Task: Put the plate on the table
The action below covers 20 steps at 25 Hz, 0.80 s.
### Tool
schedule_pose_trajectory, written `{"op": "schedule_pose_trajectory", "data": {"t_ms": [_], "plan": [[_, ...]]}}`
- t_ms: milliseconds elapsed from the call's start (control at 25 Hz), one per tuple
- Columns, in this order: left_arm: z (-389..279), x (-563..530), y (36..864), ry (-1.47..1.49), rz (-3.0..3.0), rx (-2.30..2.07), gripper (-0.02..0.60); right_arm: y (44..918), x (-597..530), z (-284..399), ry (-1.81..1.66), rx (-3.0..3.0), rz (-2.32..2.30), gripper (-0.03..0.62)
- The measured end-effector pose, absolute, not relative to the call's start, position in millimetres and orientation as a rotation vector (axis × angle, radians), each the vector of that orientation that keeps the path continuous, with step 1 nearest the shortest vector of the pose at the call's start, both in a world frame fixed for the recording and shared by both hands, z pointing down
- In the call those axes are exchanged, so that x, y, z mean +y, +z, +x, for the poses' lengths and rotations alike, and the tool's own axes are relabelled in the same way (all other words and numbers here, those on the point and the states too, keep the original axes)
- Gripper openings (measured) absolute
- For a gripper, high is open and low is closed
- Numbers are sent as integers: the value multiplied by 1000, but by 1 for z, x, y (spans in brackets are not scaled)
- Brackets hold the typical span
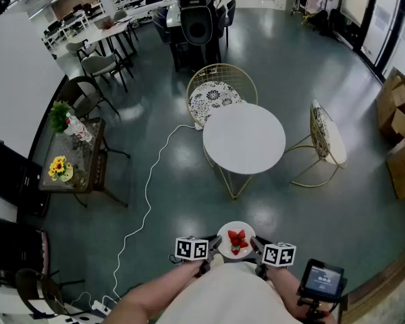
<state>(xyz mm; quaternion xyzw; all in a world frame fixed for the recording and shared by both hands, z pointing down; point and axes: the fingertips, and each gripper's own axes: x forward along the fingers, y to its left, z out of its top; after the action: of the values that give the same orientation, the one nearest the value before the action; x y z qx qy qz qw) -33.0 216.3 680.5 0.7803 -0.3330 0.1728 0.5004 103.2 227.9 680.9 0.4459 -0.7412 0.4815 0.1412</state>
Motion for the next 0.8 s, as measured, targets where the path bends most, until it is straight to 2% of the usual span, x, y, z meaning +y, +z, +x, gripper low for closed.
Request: {"op": "schedule_pose_trajectory", "data": {"t_ms": [520, 800], "plan": [[22, 280, 660, 388, 1861, -881, 48, 657, 281, 159, 1382, -2215, 1246, 55], [30, 294, 650, 341, 1867, -943, 48, 648, 287, 168, 1332, -2254, 1197, 55]]}}
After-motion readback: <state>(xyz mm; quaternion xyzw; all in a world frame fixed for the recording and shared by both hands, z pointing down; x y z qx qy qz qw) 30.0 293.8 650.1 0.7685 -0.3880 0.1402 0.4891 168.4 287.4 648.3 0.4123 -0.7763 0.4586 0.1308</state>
